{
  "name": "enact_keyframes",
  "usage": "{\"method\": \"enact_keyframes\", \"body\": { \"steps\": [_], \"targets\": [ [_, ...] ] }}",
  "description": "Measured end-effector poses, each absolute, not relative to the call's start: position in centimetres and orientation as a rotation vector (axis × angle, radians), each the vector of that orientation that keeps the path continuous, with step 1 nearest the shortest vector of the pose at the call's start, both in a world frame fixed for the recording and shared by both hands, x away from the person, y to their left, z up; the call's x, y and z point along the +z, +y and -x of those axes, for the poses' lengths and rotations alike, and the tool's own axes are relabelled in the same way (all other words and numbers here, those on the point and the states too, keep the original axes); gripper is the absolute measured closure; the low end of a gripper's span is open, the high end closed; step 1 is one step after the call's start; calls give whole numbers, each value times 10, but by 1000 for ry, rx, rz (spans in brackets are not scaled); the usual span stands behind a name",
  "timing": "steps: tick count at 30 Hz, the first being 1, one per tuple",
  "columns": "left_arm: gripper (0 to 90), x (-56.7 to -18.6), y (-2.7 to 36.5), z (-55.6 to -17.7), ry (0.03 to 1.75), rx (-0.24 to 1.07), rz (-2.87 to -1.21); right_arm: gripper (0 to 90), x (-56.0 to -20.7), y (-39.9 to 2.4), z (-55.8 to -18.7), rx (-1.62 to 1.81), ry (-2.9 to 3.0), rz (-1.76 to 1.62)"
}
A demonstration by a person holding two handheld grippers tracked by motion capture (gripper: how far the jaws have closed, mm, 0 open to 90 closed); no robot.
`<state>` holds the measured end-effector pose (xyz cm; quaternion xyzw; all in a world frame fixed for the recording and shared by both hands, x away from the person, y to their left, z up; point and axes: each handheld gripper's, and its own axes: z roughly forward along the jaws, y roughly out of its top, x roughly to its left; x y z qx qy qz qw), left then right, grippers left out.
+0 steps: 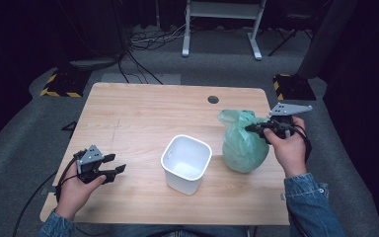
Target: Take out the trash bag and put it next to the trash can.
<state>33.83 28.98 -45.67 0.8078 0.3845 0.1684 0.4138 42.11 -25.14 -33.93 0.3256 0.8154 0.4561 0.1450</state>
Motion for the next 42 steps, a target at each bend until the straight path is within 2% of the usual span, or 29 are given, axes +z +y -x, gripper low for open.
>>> {"method": "enact_keyframes", "body": {
  "steps": [8,10,11,12,15,18,28,34,42],
  "targets": [
    [398,-457,289,-339,960,421,-2039,851,-359,-228,-432,1305,2406,-941],
    [398,-457,289,-338,965,417,-2033,767,-359,-222,-434,1302,2404,-939],
    [398,-457,290,-338,967,413,-2029,642,-357,-219,-435,1300,2388,-952],
    [398,-457,290,-338,966,413,-2030,642,-357,-219,-435,1300,2388,-952],
    [399,-458,291,-338,971,414,-2026,480,-353,-219,-433,1304,2359,-951],
    [398,-458,290,-338,968,410,-2025,395,-346,-221,-427,1288,2318,-953],
    [397,-458,289,-338,968,407,-2027,351,-318,-253,-397,1295,2189,-961],
    [383,-457,292,-336,962,410,-2046,348,-329,-270,-378,1252,2205,-983],
    [354,-458,300,-331,985,413,-2044,328,-360,-294,-362,1184,2230,-1062]
  ]
}}
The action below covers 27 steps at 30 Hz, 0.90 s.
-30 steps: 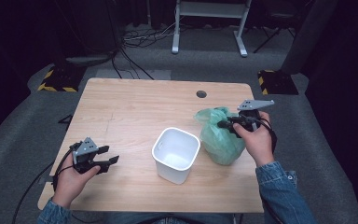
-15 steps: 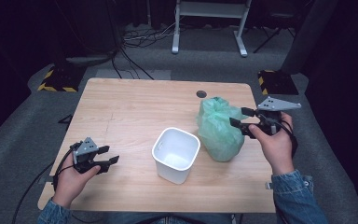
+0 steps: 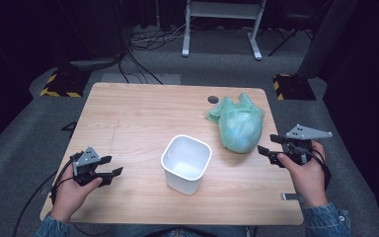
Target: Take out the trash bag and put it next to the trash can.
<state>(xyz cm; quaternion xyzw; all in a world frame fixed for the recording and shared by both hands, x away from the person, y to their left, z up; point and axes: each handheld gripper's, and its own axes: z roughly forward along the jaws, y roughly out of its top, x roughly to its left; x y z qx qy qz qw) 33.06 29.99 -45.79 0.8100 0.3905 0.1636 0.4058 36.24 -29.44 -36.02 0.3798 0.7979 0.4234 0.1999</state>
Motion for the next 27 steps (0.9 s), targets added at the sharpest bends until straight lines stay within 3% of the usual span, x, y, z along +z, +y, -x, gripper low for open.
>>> {"method": "enact_keyframes", "body": {
  "steps": [14,27],
  "targets": [
    [301,-474,317,-329,1046,420,-2098,282,-440,-332,-348,1083,2255,-1234],
    [277,-484,333,-326,1114,427,-2107,247,-483,-345,-342,1006,2233,-1303]
  ]
}}
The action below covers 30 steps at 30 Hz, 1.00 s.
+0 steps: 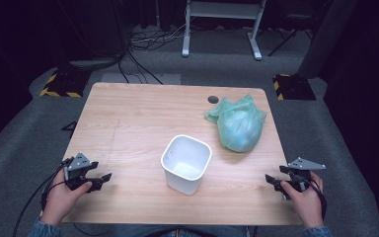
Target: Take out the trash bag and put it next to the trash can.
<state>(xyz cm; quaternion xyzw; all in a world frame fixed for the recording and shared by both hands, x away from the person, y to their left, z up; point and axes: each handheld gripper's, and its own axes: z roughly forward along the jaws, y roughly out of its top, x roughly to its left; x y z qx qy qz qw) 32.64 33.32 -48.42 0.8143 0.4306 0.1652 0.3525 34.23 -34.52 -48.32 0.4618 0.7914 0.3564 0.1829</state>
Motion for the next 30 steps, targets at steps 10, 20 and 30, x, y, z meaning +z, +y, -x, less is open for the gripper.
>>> {"method": "enact_keyframes", "body": {
  "steps": [10,20,30],
  "targets": [
    [260,-494,342,-322,1160,449,-2121,224,-498,-336,-333,960,2198,-1293],
    [228,-502,345,-322,1163,456,-2130,191,-505,-331,-331,976,2176,-1308],
    [184,-506,346,-323,1160,471,-2087,185,-505,-331,-331,978,2176,-1309]
  ]
}}
